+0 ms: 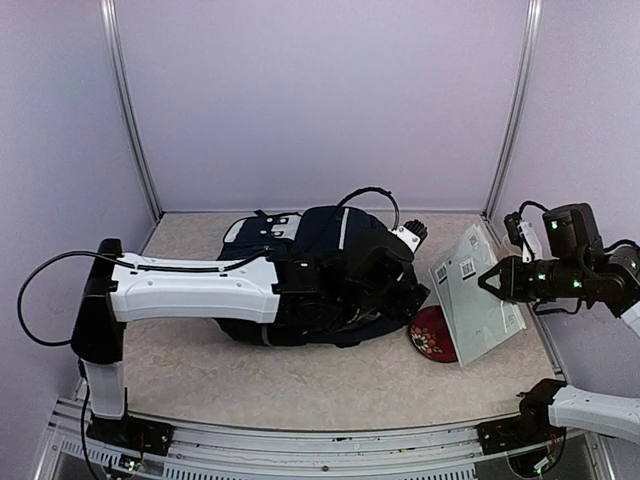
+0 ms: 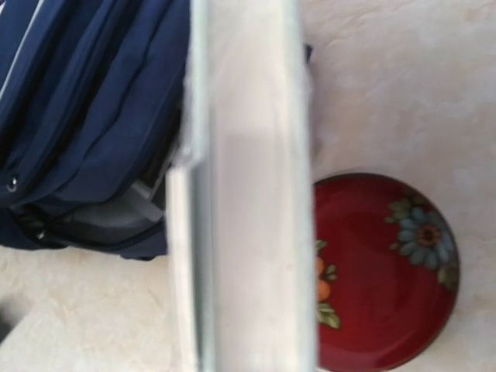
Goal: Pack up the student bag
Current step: Pick up the largest pocket of the bag from the student bag.
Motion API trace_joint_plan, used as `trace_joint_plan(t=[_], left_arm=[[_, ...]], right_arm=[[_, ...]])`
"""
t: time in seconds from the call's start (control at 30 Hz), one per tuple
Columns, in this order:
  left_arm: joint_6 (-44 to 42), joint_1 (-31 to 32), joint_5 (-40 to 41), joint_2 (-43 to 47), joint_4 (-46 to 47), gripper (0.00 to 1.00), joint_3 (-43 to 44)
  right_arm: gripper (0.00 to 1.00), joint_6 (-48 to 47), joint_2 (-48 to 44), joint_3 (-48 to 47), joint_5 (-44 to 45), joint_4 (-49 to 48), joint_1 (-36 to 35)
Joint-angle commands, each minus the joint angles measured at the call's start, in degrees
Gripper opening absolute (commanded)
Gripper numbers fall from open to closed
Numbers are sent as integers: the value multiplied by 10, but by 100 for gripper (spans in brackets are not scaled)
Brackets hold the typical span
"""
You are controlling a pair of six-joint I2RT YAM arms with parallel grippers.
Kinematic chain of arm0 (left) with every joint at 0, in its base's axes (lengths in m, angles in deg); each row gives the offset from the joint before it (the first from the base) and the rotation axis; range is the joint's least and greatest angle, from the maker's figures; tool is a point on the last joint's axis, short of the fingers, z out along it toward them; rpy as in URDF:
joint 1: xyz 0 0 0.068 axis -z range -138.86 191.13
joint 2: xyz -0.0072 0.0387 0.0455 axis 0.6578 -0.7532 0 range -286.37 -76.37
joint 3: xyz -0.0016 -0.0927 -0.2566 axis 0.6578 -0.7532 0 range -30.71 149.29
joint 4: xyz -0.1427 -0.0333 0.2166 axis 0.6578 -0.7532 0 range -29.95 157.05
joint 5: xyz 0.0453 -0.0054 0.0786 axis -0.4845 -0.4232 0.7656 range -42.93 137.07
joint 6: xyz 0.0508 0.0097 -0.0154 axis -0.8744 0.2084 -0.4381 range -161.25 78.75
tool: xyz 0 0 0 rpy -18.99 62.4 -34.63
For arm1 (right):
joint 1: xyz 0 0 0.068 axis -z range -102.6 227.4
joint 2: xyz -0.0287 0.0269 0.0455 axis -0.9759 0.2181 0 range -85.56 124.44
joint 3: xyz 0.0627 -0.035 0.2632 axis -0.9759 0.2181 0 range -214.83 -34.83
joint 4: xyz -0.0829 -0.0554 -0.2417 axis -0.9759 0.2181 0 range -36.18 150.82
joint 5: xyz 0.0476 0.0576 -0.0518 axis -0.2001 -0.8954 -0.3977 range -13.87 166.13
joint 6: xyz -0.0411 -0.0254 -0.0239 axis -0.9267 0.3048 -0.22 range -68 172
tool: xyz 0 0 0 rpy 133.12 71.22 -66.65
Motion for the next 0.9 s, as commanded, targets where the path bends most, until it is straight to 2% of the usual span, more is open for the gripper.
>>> trace_joint_plan(t=[0.0,0.1,0.23,0.27,0.33,0.4,0.47,0.53,0.7,0.87], left_arm=[[-51,-21,158,-101,-173,99,72],[-61,-32,229,-143,-197,99,110],[-56,-53,280,-164,-206,98,128],[-52,-55,286,-161,-209,94,127],[-49,-52,284,-143,-200,71,115],[-56,-47,272,-107,-157,41,79],[-63,-45,255,-63,-113,16,38],[-61,-46,230,-18,-88,2,10],[-61,-58,185,83,-40,0,-53],[-99,-55,133,182,27,0,-118]], right_arm=[[0,5,-10,-28,30,-21,-1],[0,3,-6,-23,29,-29,-1],[0,4,-2,-14,15,-42,-2],[0,4,-2,-12,12,-43,-1],[0,5,-3,-9,10,-45,-2],[0,5,-4,-1,1,-53,-2],[0,-1,-2,10,-23,-72,-1],[0,-8,5,20,-56,-90,-2],[0,-32,32,39,-178,-160,-2],[0,19,52,102,-338,-345,-2]])
